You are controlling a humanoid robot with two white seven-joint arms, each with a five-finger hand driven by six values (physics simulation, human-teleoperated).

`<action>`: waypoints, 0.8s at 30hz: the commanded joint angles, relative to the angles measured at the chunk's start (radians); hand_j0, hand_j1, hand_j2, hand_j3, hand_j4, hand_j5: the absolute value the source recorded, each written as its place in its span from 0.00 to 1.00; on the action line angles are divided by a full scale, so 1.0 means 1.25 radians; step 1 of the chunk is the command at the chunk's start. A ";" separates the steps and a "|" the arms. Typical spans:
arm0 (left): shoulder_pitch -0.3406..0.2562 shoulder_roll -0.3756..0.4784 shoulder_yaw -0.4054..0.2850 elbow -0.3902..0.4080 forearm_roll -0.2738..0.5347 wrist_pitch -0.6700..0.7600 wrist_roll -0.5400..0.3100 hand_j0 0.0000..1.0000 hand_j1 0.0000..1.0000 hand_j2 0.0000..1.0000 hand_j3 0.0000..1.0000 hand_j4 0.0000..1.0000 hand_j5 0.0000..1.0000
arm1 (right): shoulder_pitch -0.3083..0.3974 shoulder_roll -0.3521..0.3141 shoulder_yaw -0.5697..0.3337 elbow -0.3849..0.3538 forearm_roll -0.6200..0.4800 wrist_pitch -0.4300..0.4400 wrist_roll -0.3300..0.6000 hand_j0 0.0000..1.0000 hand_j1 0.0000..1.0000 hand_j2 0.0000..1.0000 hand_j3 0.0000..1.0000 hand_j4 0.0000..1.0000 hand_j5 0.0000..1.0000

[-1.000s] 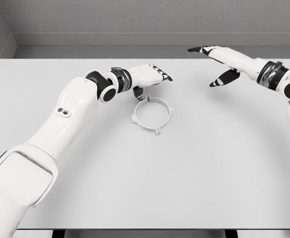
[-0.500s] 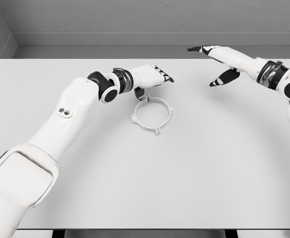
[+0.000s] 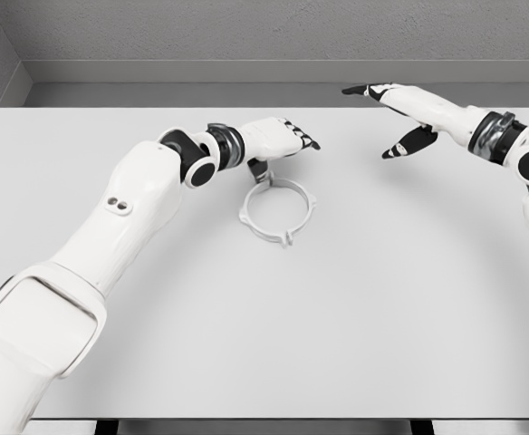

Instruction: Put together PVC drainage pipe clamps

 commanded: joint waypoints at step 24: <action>0.000 0.038 0.026 -0.066 0.042 -0.001 -0.001 1.00 1.00 1.00 1.00 1.00 1.00 | 0.002 -0.010 0.000 -0.016 -0.007 0.002 0.000 1.00 1.00 1.00 1.00 1.00 1.00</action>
